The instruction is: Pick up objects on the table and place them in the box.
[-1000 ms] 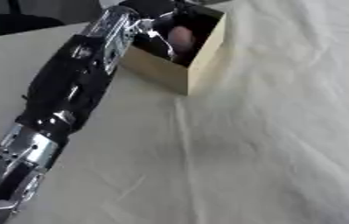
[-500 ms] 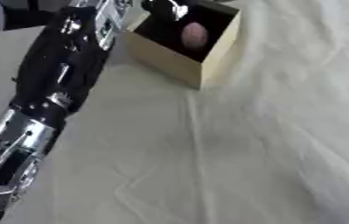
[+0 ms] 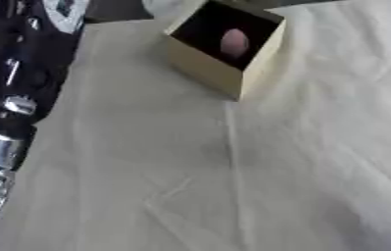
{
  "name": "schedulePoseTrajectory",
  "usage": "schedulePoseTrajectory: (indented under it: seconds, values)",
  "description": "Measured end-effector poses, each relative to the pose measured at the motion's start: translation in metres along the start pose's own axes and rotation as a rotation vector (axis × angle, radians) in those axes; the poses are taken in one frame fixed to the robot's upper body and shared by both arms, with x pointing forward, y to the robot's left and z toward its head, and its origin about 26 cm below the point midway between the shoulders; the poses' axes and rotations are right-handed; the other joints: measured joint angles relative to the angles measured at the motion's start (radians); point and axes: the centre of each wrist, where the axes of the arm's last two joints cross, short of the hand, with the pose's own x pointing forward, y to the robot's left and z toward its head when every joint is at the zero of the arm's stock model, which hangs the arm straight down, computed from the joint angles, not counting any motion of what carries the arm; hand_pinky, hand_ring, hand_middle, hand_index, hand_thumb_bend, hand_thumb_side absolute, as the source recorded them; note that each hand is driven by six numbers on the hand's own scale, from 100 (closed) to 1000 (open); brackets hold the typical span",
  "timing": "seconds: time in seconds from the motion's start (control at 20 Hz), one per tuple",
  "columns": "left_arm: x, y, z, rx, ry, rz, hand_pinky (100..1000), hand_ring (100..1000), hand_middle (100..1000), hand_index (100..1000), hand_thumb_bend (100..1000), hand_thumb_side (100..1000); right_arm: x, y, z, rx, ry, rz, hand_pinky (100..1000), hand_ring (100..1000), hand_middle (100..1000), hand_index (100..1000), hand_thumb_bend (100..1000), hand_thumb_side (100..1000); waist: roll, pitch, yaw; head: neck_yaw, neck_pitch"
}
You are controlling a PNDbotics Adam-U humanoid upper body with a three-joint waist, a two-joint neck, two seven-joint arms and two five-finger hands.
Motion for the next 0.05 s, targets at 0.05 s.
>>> schedulePoseTrajectory:
  seconds: [0.05]
  values:
    - [-0.0037,0.0018,0.0079,0.028,0.012,0.011,666,745,753,871,100,350,0.0,-0.0002,0.0,-0.004,-0.001,0.001,807,646,609,780,100,780,-0.003,0.0,0.008,-0.005,0.0]
